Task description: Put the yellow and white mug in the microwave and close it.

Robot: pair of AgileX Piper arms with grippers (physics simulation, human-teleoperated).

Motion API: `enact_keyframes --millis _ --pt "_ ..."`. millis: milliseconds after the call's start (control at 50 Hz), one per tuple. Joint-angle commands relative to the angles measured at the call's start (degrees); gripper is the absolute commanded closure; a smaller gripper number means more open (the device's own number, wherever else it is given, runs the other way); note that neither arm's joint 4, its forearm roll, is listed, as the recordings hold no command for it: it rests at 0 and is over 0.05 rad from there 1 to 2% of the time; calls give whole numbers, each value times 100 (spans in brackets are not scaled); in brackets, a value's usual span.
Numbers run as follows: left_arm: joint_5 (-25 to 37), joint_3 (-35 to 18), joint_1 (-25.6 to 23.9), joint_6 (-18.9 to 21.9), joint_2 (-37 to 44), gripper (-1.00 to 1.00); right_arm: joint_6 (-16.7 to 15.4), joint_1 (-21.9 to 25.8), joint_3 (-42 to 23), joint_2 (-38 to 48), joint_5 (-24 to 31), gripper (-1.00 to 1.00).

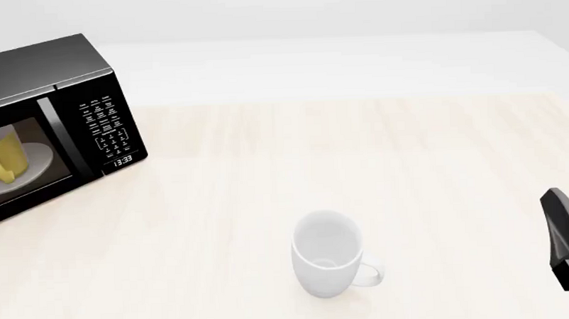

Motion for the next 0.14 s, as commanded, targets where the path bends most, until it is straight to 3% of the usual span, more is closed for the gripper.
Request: enact_keyframes --millis 20,140 --pt "281 182 -31 20 -395 -100 0 -1 0 0 0 -100" --pt "440 185 -44 21 -549 -100 0 1 0 0 0 -100"
